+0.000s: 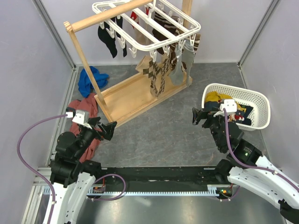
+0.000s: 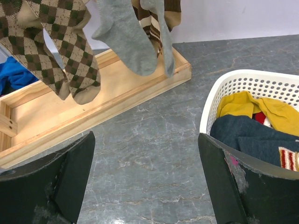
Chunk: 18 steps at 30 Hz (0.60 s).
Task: Clip the socks to the hanger
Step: Open the clamp at the hanger.
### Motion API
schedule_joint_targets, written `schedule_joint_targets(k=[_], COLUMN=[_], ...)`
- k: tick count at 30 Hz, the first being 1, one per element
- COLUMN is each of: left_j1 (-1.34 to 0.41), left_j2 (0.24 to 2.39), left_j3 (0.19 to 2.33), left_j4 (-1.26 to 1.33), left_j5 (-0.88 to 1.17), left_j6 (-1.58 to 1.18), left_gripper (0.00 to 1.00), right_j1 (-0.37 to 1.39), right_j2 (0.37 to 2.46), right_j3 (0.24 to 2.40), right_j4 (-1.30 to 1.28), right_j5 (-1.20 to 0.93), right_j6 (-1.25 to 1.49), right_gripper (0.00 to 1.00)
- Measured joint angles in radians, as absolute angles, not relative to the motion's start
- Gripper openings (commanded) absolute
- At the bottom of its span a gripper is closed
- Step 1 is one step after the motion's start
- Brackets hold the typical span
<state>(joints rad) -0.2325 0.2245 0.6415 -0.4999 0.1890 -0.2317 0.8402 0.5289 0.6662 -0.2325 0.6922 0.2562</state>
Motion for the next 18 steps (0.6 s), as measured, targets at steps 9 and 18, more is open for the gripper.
schedule_joint_targets(k=[9, 18], left_j1=[-0.233, -0.233], left_j2=[0.221, 0.281], left_j3=[0.631, 0.631], left_j4=[-0.498, -0.47], left_j5=[0.191, 0.189], left_j6=[-0.232, -0.231], left_gripper=[0.99, 0.99], right_j1=[0.84, 0.84], right_j2=[0.524, 0.731], right_j3=[0.666, 0.858], right_j4=[-0.193, -0.135], right_j5=[0.575, 0.26], right_j6=[0.202, 0.107], right_gripper=[0.98, 0.98])
